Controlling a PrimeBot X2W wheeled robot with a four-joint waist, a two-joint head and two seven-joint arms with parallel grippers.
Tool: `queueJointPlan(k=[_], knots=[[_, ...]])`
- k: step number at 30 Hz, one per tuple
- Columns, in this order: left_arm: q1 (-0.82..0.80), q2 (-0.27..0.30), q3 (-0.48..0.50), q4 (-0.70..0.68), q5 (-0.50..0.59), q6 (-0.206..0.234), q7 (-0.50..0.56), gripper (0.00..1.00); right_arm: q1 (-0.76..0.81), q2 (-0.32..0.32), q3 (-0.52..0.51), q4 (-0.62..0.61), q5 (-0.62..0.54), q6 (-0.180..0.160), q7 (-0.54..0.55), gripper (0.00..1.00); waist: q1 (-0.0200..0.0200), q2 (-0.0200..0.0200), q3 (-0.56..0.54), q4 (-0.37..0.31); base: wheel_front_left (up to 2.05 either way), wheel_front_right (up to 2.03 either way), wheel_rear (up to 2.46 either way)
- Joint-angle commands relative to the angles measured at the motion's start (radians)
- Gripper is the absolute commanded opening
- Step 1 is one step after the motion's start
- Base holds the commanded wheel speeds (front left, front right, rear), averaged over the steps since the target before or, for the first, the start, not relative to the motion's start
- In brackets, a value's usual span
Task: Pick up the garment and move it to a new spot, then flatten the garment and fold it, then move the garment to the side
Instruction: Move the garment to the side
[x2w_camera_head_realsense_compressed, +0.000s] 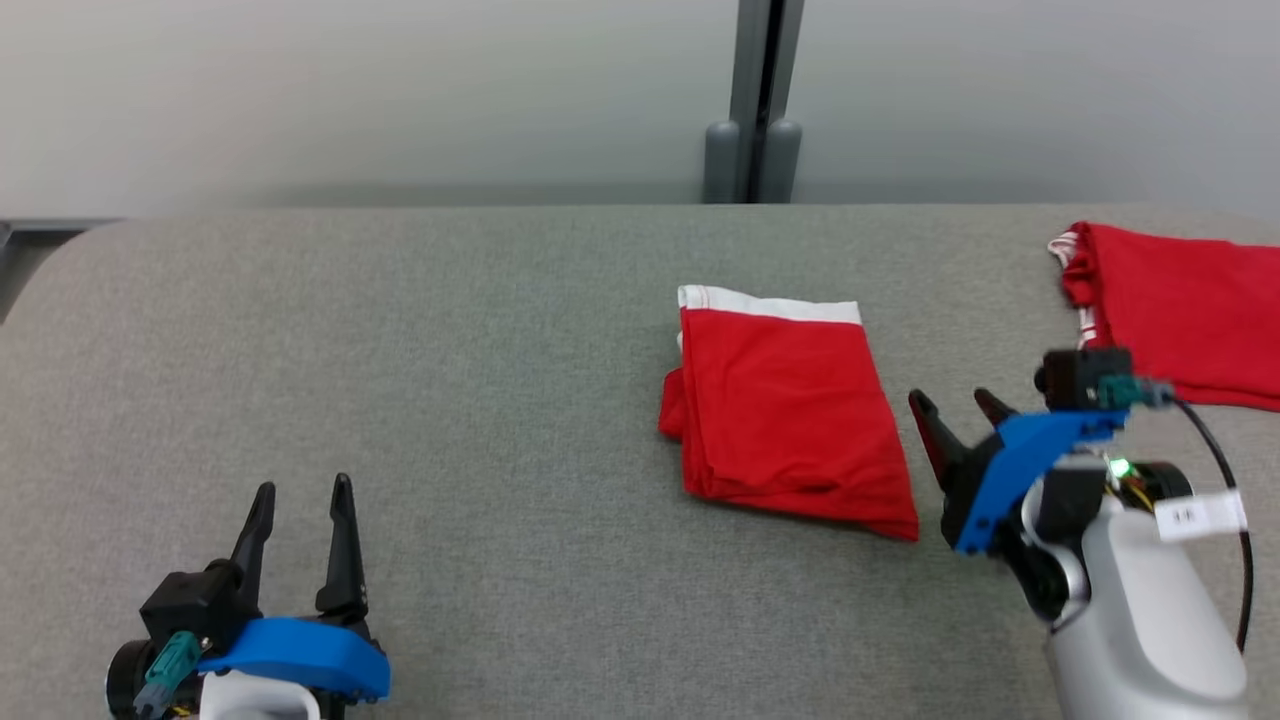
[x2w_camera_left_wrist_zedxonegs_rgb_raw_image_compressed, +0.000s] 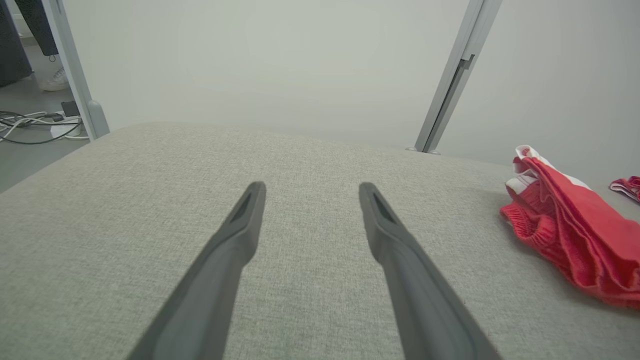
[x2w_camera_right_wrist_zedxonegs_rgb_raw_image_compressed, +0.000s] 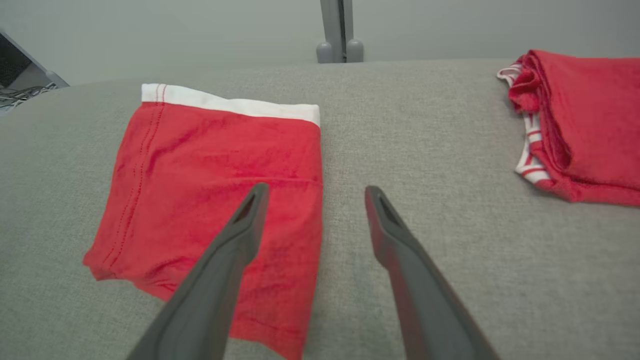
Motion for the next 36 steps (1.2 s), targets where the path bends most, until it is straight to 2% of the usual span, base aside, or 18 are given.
queueJointPlan(k=[1, 9, 15, 18, 19, 20, 21, 26, 29, 36], knots=[[-0.022, 0.0, -0.007, -0.009, 0.0, -0.002, -0.004, 1.0, -0.05, -0.003, 0.001, 0.029, 0.003, 0.0, 0.025, 1.0, -0.0001, 0.0, 0.031, 0.025, 0.0, 0.0, 0.0], [-0.069, -0.01, -0.026, -0.029, 0.008, -0.004, -0.007, 1.0, -0.211, -0.003, -0.037, 0.245, -0.021, 0.001, 0.083, 1.0, -0.0001, 0.0, 0.098, 0.084, 0.0, 0.0, 0.0], [-0.086, -0.014, -0.037, -0.044, 0.014, -0.006, -0.007, 1.0, -0.263, -0.003, -0.11, 0.388, -0.103, 0.001, 0.066, 1.0, -0.0001, 0.0, 0.118, 0.118, 0.0, 0.0, 0.0], [-0.083, -0.016, -0.039, -0.051, 0.017, -0.006, -0.007, 1.0, -0.275, -0.001, -0.109, 0.458, -0.097, 0.001, 0.075, 1.0, -0.0001, 0.0, 0.121, 0.125, 0.0, 0.0, 0.0], [-0.083, -0.016, -0.039, -0.054, 0.018, -0.007, -0.007, 1.0, -0.276, -0.001, -0.101, 0.48, -0.103, 0.001, 0.083, 0.96, -0.0001, 0.0, 0.121, 0.125, 0.0, 0.0, 0.0], [-0.081, -0.017, -0.039, -0.056, 0.019, -0.007, -0.007, 1.0, -0.278, 0.001, -0.088, 0.499, -0.102, 0.001, 0.088, 0.44, -0.0001, 0.0, 0.121, 0.126, 0.0, 0.0, 0.0], [-0.081, -0.018, -0.039, -0.057, 0.02, -0.007, -0.007, 1.0, -0.284, 0.003, -0.077, 0.51, -0.101, 0.001, 0.083, 0.0, -0.0001, 0.0, 0.121, 0.125, 0.0, 0.0, 0.0], [-0.078, -0.025, -0.043, -0.064, 0.019, -0.008, -0.007, 1.0, -0.338, -0.029, 0.002, 0.485, -0.153, 0.001, 0.023, 0.0, -0.0001, 0.0, 0.12, 0.116, 0.0, 0.0, 0.0], [-0.075, -0.028, -0.04, -0.072, 0.017, -0.007, -0.007, 1.0, -0.38, -0.065, 0.11, 0.456, -0.173, 0.0, 0.011, 0.0, -0.0001, 0.0, 0.124, 0.1, 0.0, 0.0, 0.0], [-0.078, -0.044, -0.046, -0.107, 0.01, -0.01, -0.007, 1.0, -0.503, -0.231, 0.357, 0.384, -0.117, 0.0, 0.024, 0.0, -0.0001, 0.0, 0.142, 0.046, 0.0, 0.0, 0.0]])
